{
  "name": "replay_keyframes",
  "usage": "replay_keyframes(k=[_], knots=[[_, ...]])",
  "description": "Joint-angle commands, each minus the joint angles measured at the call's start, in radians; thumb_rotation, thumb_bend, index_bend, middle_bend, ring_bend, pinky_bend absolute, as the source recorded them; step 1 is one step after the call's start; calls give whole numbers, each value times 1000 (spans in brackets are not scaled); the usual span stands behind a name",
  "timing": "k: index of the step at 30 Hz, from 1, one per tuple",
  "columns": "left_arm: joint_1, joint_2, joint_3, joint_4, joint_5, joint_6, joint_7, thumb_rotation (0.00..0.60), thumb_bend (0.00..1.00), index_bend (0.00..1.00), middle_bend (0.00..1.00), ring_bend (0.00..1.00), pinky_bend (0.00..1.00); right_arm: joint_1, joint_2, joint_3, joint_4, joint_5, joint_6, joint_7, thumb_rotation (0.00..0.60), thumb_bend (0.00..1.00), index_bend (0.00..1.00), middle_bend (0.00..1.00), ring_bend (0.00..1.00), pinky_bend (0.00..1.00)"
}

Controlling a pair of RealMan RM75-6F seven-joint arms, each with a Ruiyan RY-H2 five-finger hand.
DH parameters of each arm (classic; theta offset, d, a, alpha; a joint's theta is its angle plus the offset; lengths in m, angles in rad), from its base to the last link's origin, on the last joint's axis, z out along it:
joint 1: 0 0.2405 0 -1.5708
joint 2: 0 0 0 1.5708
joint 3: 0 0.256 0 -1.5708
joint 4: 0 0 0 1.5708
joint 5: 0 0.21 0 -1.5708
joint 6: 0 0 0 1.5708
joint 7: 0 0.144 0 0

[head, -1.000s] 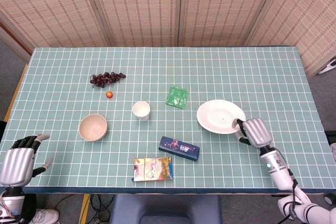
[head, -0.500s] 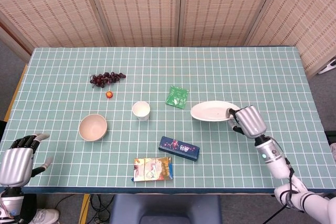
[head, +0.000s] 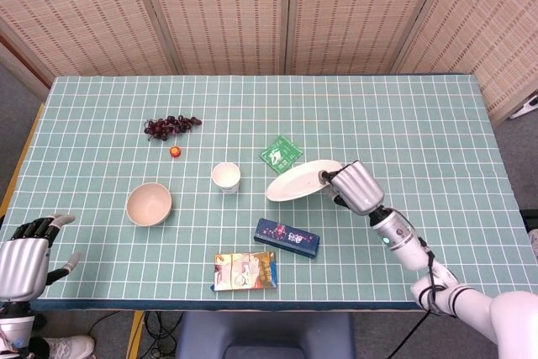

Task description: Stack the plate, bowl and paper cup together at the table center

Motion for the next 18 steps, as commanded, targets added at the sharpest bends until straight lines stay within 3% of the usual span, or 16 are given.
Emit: replay_keyframes(k=[1, 7, 13, 18], knots=[[1, 0, 0, 2, -1, 0, -1, 600, 219, 287, 316, 299, 323, 31, -37, 3, 39, -16, 8, -19, 600, 442, 597, 821, 919, 1000], [2, 1, 0, 8, -5, -2, -10, 600, 219, 287, 316, 299, 323, 78, -91, -3, 122, -29, 9, -23, 600, 442, 597, 820, 919, 1000], [10, 0, 2, 20, -10, 2, -25, 600, 219, 287, 316, 299, 323, 72, -125, -42, 190, -37, 22, -20, 600, 431, 597, 810, 915, 1000], [12, -2, 3, 30, -11, 1, -37, 600, 219, 286, 316, 299, 323, 37, -142, -75, 211, -27, 24, -27, 600, 330, 557, 797, 911, 1000]])
